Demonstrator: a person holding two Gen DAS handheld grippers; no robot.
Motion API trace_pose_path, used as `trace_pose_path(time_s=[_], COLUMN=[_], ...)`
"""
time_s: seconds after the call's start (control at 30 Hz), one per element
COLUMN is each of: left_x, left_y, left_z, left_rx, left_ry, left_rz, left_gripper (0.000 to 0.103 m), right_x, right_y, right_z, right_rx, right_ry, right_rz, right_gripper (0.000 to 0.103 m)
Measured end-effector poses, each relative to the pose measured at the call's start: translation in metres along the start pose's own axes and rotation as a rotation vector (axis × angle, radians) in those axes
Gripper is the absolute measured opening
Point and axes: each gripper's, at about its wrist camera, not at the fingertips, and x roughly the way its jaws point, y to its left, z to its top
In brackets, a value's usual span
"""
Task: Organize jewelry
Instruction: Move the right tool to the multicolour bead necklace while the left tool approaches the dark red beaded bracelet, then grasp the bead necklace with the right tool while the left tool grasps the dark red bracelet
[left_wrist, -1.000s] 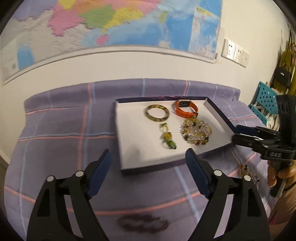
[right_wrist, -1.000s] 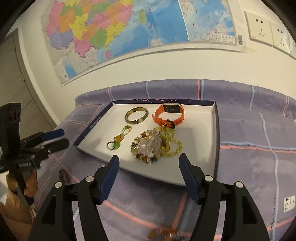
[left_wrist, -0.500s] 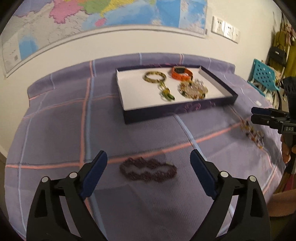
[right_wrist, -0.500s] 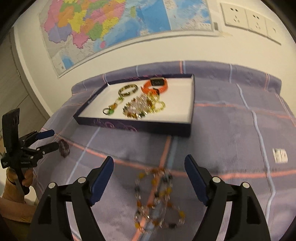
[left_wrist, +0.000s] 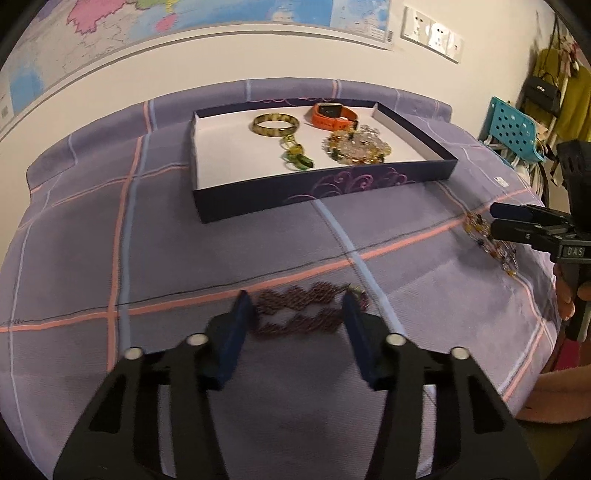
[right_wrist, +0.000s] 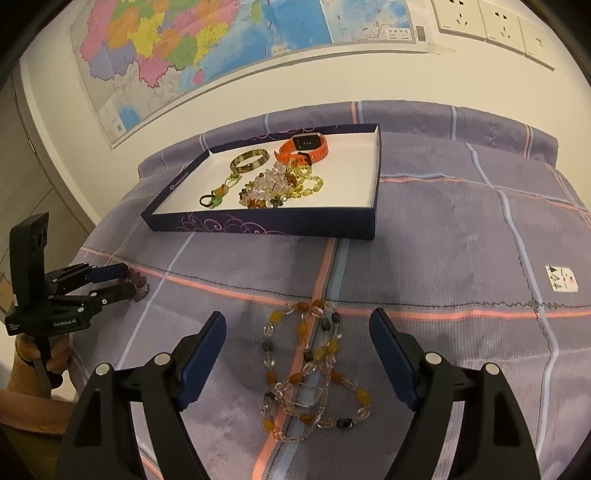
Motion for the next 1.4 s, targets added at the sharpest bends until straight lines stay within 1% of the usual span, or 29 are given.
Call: trace_pose_path(time_s=[0.13,0.2,0.27,0.3,0.33,0.4,0.5,0.6,0.7,0.8,0.9,0.93,0.97,1.03,1.1,1.13,1.17,1.2,1.27,1.3,1.37,1.4], left_x=[0.0,-0.001,-0.002,-0.003,-0.006,-0.011,-0.008,0.003,0.011,0.01,0.008,0.008,0.007,0.005,0.004,0.004,0.004,0.004,0.004,0.004,0.005,0.005], left_y=[-0.01,-0.013,-0.012,-0.012,-0.013,-0.02,-0.028,-0.031,-0.033,-0.035,-0.038,-0.04,-0.042,-0.046,-0.049,-0.05,-0.049,-0.049,-0.048,-0.047,-0.044,-0.043], left_z=[0.0,0.0,0.0,0.0,0.0,-0.001,0.0,0.001,0.001,0.0,-0.002,-0.003,-0.003,-0.004,-0.005,-0.006,-0.006,-0.005,-0.004,-0.003,-0.001,0.0], left_rx=[0.022,0.029,0.019,0.018,0.025,0.065,0.126,0.169,0.19,0.199,0.206,0.211,0.215,0.221,0.224,0.221,0.216,0.21,0.201,0.191,0.175,0.163], left_ry=[0.002,0.0,-0.002,-0.009,-0.018,-0.038,-0.041,-0.012,0.018,0.02,0.016,0.015,0.014,0.012,0.005,0.004,0.003,0.003,0.002,0.005,0.008,0.01], left_rz=[0.001,-0.012,-0.021,-0.034,-0.051,-0.057,-0.04,-0.021,-0.02,-0.024,-0.029,-0.028,-0.028,-0.029,-0.03,-0.033,-0.035,-0.038,-0.037,-0.037,-0.044,-0.047], left_gripper=[0.024,0.03,0.07,0.072,0.072,0.072,0.072,0.072,0.071,0.066,0.057,0.053,0.047,0.041,0.036,0.034,0.031,0.029,0.017,0.016,0.013,0.012], right_x=[0.001,0.002,0.001,0.0,0.0,-0.001,0.0,0.0,0.0,0.001,0.004,0.006,0.007,0.01,0.012,0.013,0.013,0.013,0.013,0.013,0.012,0.012], right_y=[-0.002,-0.003,-0.003,-0.003,-0.003,-0.003,-0.002,0.0,0.002,0.006,0.012,0.014,0.017,0.02,0.024,0.025,0.026,0.027,0.029,0.028,0.026,0.024], right_z=[-0.005,-0.007,-0.009,-0.01,-0.01,-0.012,-0.013,-0.013,-0.015,-0.016,-0.017,-0.017,-0.017,-0.017,-0.017,-0.016,-0.016,-0.016,-0.016,-0.015,-0.014,-0.014], right_rx=[0.004,0.003,0.001,0.0,0.0,-0.003,-0.006,-0.008,-0.019,-0.043,-0.079,-0.089,-0.102,-0.119,-0.135,-0.143,-0.148,-0.154,-0.169,-0.166,-0.151,-0.142], right_ry=[0.014,0.02,0.02,0.02,0.02,0.021,0.02,0.02,0.02,0.022,0.025,0.027,0.028,0.03,0.034,0.034,0.032,0.031,0.027,0.026,0.025,0.027], right_rz=[-0.003,-0.004,-0.004,-0.003,-0.003,-0.004,-0.005,-0.007,-0.016,-0.036,-0.064,-0.072,-0.082,-0.093,-0.094,-0.096,-0.101,-0.112,-0.134,-0.128,-0.109,-0.094], right_gripper=[0.077,0.077,0.078,0.078,0.078,0.078,0.079,0.08,0.08,0.081,0.083,0.085,0.085,0.084,0.082,0.078,0.07,0.066,0.047,0.041,0.014,0.014])
